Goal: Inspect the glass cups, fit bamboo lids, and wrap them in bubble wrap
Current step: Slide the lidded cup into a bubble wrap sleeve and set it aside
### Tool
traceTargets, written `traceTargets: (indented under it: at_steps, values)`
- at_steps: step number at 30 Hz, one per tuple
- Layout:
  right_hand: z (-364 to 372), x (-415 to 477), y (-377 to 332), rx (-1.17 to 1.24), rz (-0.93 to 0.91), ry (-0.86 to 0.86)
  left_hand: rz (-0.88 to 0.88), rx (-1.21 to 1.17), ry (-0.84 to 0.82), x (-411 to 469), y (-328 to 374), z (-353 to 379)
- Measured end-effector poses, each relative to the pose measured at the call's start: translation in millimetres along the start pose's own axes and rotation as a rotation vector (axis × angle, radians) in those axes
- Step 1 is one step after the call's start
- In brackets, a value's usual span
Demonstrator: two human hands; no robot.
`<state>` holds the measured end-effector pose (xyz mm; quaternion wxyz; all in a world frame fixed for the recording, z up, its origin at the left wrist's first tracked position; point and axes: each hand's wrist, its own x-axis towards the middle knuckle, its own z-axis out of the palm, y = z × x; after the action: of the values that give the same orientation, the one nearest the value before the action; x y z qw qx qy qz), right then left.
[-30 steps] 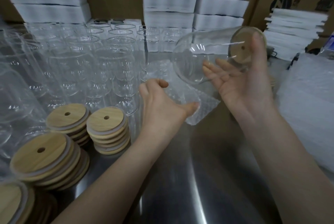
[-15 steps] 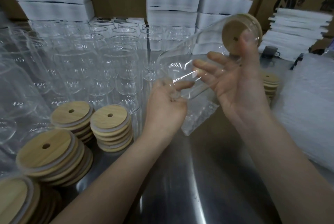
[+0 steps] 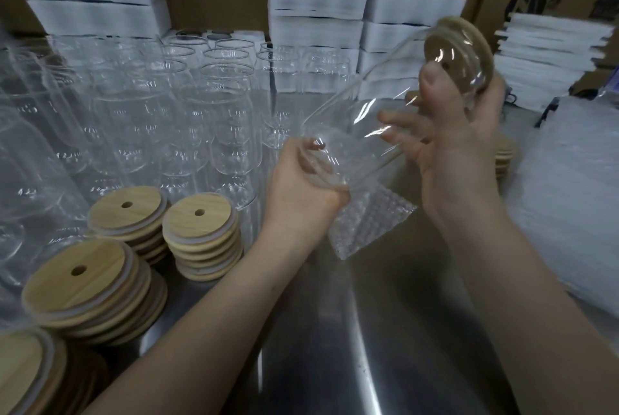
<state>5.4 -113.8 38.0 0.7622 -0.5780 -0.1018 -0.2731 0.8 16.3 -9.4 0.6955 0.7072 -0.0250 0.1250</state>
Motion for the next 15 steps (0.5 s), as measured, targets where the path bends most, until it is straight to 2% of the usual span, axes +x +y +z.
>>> traceTargets:
  at_steps: [6,15]
  values:
    - [-10,8,3,-0.159,-0.187,0.018,-0.022,-0.139,-0.029,-2,8,-5]
    - [-15,12,8,-0.308,-0.363,-0.097,-0.077,-0.302,0.01,-2,14,-9]
